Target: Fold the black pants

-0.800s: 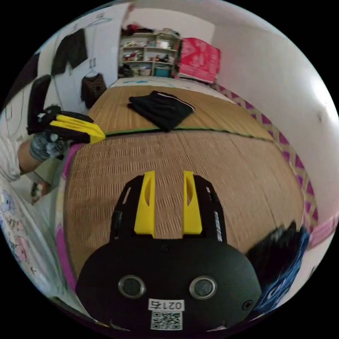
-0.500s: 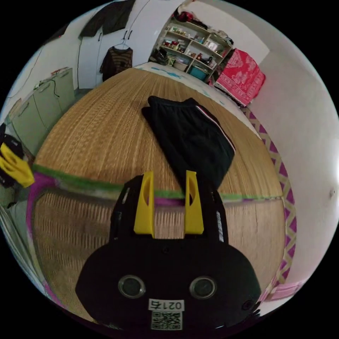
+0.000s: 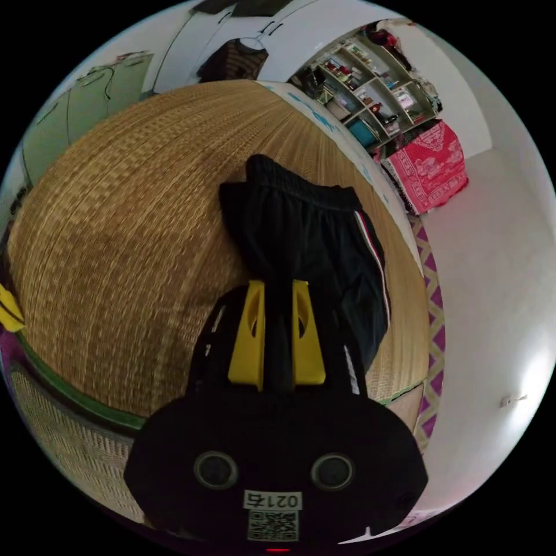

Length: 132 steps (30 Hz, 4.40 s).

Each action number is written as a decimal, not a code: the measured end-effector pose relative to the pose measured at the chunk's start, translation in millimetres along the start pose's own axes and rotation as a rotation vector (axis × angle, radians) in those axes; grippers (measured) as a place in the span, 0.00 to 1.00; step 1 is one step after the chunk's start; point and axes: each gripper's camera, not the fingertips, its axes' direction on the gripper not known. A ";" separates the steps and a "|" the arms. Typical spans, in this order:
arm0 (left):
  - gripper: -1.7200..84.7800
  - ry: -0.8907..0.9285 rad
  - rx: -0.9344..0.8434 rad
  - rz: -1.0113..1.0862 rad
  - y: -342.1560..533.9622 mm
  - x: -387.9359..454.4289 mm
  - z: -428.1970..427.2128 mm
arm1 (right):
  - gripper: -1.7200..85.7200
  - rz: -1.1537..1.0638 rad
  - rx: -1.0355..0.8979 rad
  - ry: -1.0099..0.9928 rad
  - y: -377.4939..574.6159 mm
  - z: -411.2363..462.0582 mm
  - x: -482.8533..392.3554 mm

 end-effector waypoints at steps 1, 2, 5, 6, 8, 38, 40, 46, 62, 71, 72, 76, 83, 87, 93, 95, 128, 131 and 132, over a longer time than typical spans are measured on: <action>0.01 0.000 0.002 0.003 0.4 -1.5 -1.0 | 0.08 -0.014 -0.052 0.021 -7.0 2.0 -3.7; 0.01 -0.008 -0.001 0.014 0.4 -3.6 -2.6 | 0.07 -0.019 -0.068 0.028 -9.2 1.6 -4.8; 0.01 -0.023 -0.003 0.033 0.5 -8.9 -7.1 | 0.06 0.013 -0.093 0.065 0.5 -11.1 -0.4; 0.01 -0.024 -0.004 0.037 0.3 -11.7 -9.0 | 0.06 0.026 -0.088 0.080 14.9 -20.2 2.2; 0.01 -0.022 -0.005 0.035 -0.4 -16.7 -11.7 | 0.06 0.063 -0.096 0.077 46.3 -35.9 4.9; 0.01 0.344 -0.091 0.040 -29.6 -48.7 -60.0 | 0.16 0.513 -0.095 -0.274 258.3 -303.1 -146.8; 0.01 0.356 -0.086 0.011 -26.7 -50.9 -58.8 | 0.17 0.522 -0.066 -0.225 261.4 -308.8 -144.2; 0.01 0.376 -0.101 -0.008 -23.5 -44.6 -54.6 | 0.16 0.664 -0.094 -0.243 268.3 -259.5 -116.3; 0.09 0.318 -0.152 0.066 -50.6 9.8 1.6 | 0.05 1.446 0.615 -0.222 715.4 -514.5 -6.6; 0.11 0.229 -0.344 0.125 -66.0 47.0 74.4 | 0.05 2.028 0.465 -0.259 980.0 -524.8 -153.5; 0.11 0.215 -0.345 0.149 -65.7 52.6 77.0 | 0.06 2.087 0.470 -0.343 997.4 -507.8 -173.8; 0.11 0.176 -0.354 0.220 -64.8 68.6 83.4 | 0.09 2.081 0.579 -0.307 1016.1 -533.6 -183.1; 0.10 0.198 -0.346 0.202 -60.6 78.2 96.1 | 0.17 1.413 0.125 0.126 903.5 -559.9 -98.1; 0.10 0.184 -0.342 0.224 -58.3 90.1 100.8 | 0.19 1.251 0.115 -0.046 898.3 -505.4 -19.2; 0.10 0.190 -0.345 0.220 -56.9 99.8 107.5 | 0.18 1.184 0.118 -0.471 952.2 -424.2 72.0; 0.09 0.192 -0.345 0.219 -56.7 102.5 109.0 | 0.15 1.154 0.135 -0.643 957.2 -405.0 83.1; 0.11 0.426 -0.179 0.658 -76.7 276.4 36.0 | 0.09 1.321 0.121 -0.223 896.0 -521.7 -58.3; 0.12 0.361 -0.202 0.854 -57.8 343.2 56.7 | 0.09 1.245 0.102 -0.166 866.4 -508.0 -71.9; 0.12 0.340 -0.204 0.894 -52.4 359.3 64.2 | 0.09 1.221 0.103 -0.150 857.6 -502.1 -75.8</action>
